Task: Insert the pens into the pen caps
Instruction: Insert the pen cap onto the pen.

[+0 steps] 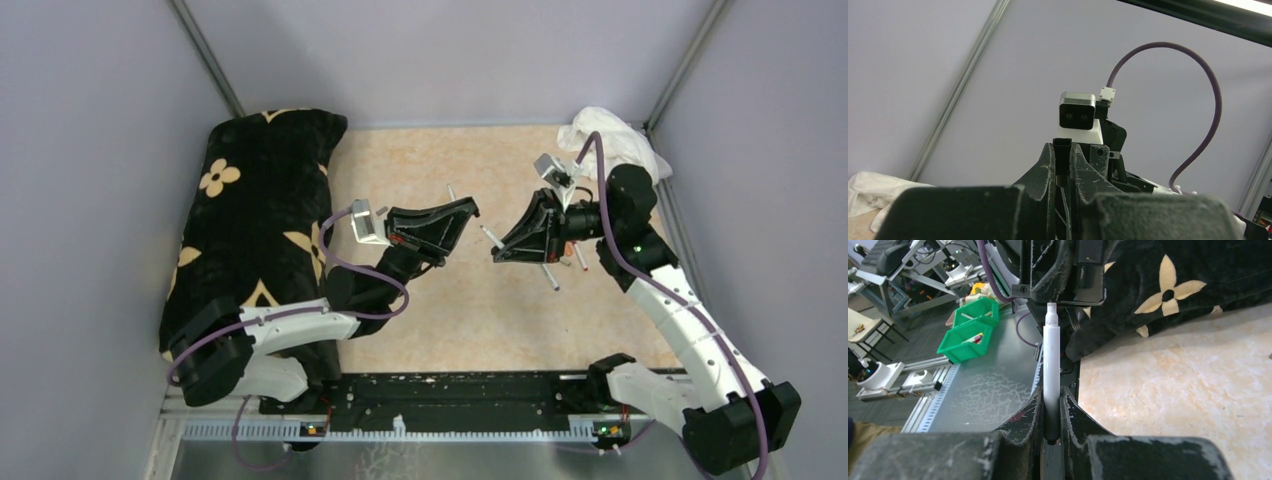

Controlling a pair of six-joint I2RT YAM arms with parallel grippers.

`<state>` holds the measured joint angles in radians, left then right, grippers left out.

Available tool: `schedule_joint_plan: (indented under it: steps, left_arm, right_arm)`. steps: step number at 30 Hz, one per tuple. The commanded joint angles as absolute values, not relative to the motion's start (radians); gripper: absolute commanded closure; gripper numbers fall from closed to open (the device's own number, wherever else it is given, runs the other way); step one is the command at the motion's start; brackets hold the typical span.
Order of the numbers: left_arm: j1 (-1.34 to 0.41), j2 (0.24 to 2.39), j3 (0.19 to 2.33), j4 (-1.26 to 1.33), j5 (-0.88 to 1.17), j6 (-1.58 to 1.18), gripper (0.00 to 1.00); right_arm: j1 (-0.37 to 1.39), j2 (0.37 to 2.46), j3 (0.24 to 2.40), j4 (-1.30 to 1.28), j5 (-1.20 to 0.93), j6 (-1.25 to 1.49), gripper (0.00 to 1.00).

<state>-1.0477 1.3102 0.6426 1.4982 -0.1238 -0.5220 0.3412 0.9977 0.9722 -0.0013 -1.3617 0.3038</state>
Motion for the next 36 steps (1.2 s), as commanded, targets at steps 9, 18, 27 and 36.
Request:
schedule_joint_plan:
  steps: [9,18,27,36]
  left_arm:
    - [-1.057,1.298,0.675,1.792,-0.125,-0.549,1.00]
    - [-1.060,1.305,0.679,1.791,-0.123,-0.564,1.00]
    - [-1.062,1.312,0.678,1.792,-0.120,-0.588,1.00]
    - [-1.063,1.323,0.674,1.791,-0.121,-0.602,1.00]
  right_arm:
    - [0.323,1.016,0.909,0.347,-1.327,0.572,1.00]
    - [0.324,1.018,0.902,0.356,-1.320,0.577,1.00]
    - [0.323,1.018,0.903,0.359,-1.313,0.577,1.00]
    - [0.322,1.019,0.903,0.362,-1.313,0.578,1.00]
